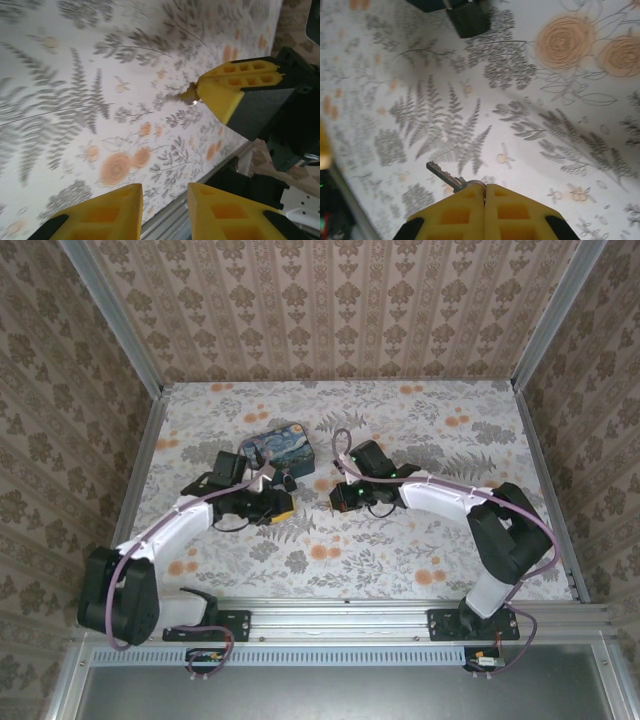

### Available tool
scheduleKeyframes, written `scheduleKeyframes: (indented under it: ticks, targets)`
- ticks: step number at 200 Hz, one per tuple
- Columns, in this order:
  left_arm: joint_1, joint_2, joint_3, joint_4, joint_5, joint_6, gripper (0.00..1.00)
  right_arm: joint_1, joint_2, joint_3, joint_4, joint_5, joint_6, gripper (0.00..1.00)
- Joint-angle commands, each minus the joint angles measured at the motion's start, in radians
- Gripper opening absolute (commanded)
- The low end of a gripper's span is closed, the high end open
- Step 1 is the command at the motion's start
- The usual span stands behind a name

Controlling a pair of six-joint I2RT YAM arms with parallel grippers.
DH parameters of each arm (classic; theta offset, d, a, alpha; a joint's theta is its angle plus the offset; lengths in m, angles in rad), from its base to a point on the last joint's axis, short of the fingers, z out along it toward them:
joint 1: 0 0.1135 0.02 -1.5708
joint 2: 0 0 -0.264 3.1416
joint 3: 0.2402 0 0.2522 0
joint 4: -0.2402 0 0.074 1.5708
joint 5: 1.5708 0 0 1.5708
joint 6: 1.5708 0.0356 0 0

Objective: Unlock a padlock with a key

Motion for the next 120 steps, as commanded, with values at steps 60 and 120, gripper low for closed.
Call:
scheduleKeyframes:
  ticks: [60,120]
  targets:
    - [-0.058,0.144,-0.011,0.367,0.060,-0.197,0.30,0.004,-0.090,0.001,0.002,-0.151,0.057,0.00]
    - [-0.039,0.114,-0.032,0.344,0.044,-0.217,0.28,0.005,-0.077,-0.005,0.003,-0.113,0.059,0.00]
